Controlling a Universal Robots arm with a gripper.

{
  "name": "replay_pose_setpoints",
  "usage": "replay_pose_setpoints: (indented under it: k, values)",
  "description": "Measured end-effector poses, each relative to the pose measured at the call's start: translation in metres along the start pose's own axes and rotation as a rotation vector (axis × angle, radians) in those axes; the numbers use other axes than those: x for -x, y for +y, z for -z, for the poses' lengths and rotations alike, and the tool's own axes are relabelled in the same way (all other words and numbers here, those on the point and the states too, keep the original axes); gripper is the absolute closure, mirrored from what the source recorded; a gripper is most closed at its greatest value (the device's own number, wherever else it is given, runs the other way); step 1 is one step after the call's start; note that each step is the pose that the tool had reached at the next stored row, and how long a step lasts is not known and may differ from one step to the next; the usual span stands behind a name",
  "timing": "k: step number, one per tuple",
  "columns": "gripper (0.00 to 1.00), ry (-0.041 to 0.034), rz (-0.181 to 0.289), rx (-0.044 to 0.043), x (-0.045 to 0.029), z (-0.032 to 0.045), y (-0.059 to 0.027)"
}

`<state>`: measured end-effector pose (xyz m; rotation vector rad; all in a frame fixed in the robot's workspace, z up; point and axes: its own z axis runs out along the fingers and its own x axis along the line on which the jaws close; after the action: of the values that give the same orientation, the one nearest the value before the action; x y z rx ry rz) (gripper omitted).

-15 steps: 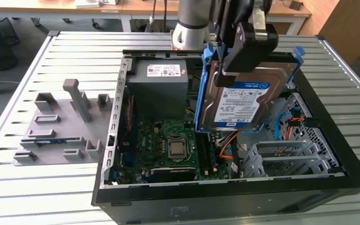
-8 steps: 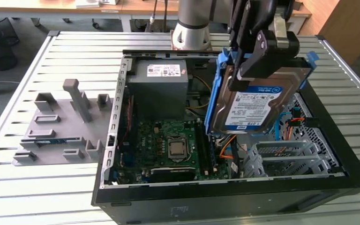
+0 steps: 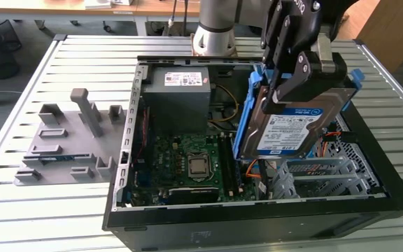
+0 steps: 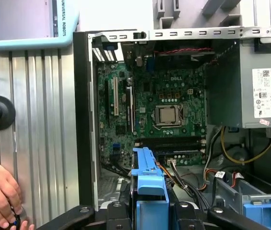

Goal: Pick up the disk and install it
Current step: 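Insert the disk into the insertion slot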

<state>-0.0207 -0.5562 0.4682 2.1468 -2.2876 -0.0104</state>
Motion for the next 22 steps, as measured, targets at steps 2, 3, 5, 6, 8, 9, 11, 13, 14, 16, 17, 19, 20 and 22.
replay_pose_setpoints:
  k: [2, 3, 5, 6, 8, 9, 11, 13, 14, 16, 17, 19, 20, 22]
  values:
    - [0.64, 0.0004, 0.000, 0.0001, 0.0001, -0.0008, -0.0057]
    - [0.64, 0.0004, 0.000, 0.0000, 0.0002, -0.0013, -0.0084]
    - [0.64, 0.0003, 0.000, 0.0000, 0.0003, -0.0023, -0.0126]
    - [0.64, 0.0002, 0.000, 0.0000, 0.0004, -0.0027, -0.0138]
    - [0.64, 0.0003, 0.000, 0.0000, 0.0003, -0.0034, -0.0154]
    - [0.64, 0.0002, 0.000, 0.0000, 0.0001, -0.0038, -0.0161]
    - [0.64, 0.0003, 0.000, 0.0001, -0.0012, -0.0042, -0.0168]
    - [0.64, 0.0002, 0.000, 0.0001, -0.0040, -0.0048, -0.0173]
    - [0.64, 0.0002, 0.000, 0.0000, -0.0052, -0.0050, -0.0175]
    - [0.64, 0.0002, 0.000, 0.0000, -0.0061, -0.0055, -0.0188]
    - [0.64, 0.0002, 0.000, 0.0000, -0.0062, -0.0057, -0.0199]
    - [0.64, 0.0004, 0.000, 0.0001, -0.0061, -0.0062, -0.0230]
    - [0.64, 0.0002, 0.000, 0.0000, -0.0061, -0.0065, -0.0251]
    - [0.64, 0.0003, 0.000, 0.0000, -0.0058, -0.0071, -0.0296]
